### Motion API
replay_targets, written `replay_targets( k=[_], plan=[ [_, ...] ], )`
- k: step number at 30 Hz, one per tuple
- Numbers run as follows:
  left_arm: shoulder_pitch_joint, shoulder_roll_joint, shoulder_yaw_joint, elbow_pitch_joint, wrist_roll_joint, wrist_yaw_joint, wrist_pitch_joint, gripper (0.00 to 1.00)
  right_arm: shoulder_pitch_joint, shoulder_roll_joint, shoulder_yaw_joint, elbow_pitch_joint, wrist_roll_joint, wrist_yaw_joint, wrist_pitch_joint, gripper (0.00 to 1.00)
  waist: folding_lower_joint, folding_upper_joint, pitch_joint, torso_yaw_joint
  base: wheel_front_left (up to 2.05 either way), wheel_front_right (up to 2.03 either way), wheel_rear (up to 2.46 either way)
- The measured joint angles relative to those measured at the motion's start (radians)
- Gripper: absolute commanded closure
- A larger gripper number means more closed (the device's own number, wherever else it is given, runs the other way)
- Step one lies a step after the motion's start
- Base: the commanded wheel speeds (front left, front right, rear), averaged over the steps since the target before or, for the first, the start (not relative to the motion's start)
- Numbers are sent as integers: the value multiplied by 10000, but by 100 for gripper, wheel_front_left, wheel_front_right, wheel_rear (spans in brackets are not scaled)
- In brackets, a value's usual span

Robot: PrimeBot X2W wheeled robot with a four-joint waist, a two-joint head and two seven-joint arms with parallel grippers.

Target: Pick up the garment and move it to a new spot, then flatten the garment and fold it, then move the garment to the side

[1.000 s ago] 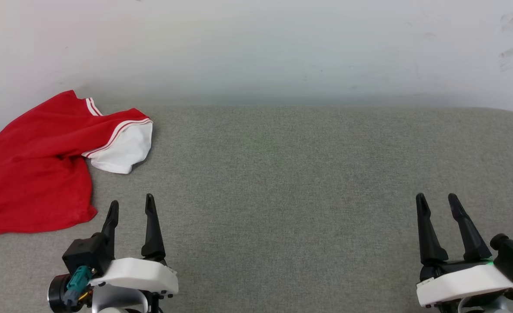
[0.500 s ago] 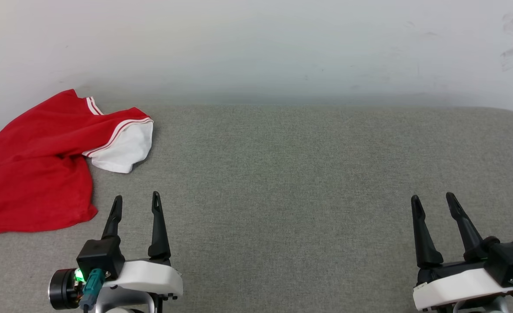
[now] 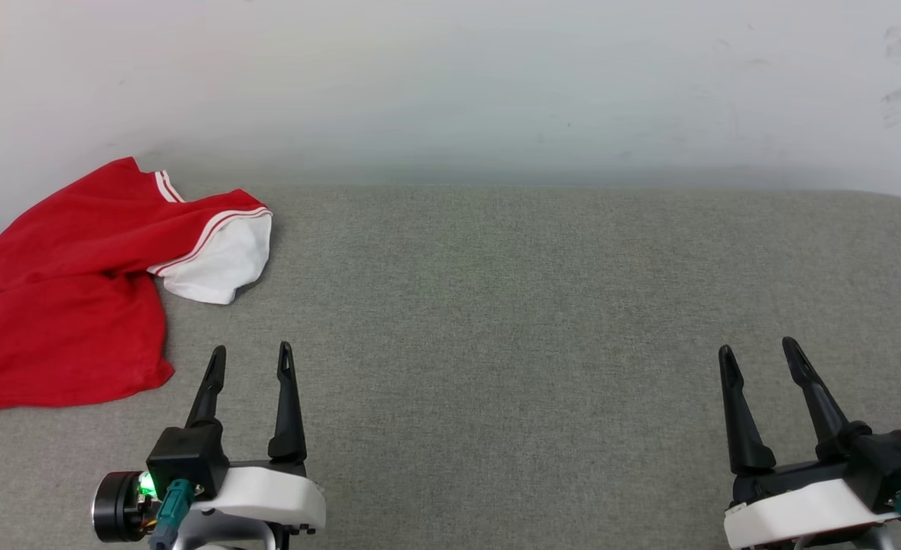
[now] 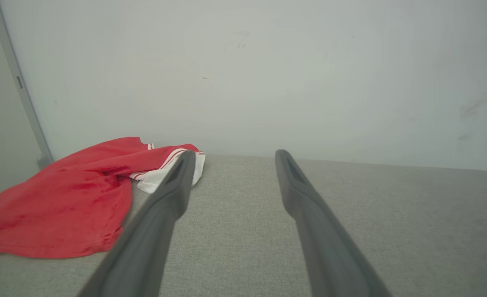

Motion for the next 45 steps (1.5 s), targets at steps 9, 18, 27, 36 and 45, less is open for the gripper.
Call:
replay_targets(
  k=[9,18,27,36,45],
  plan=[
    [96,-219,445,88,539,-449,-155,0,117,0,-153,56,293,2,-153,0,0,0,-2,3,0,0,0],
    [126,-366,708,368,635,-800,-199,0,131,-2,-180,178,454,2,-188,0,0,0,-14,8,0,0,0],
    [127,-405,888,512,535,-965,-199,0,135,-2,-169,309,654,2,-188,0,0,0,-24,14,0,0,0],
    [128,-412,844,602,405,-997,-199,0,162,-2,-128,355,709,2,-188,0,0,0,-27,24,0,0,0],
    [128,-414,798,617,364,-920,-199,0,178,-2,-121,366,721,2,-188,0,0,0,-68,78,0,0,0]
  ],
)
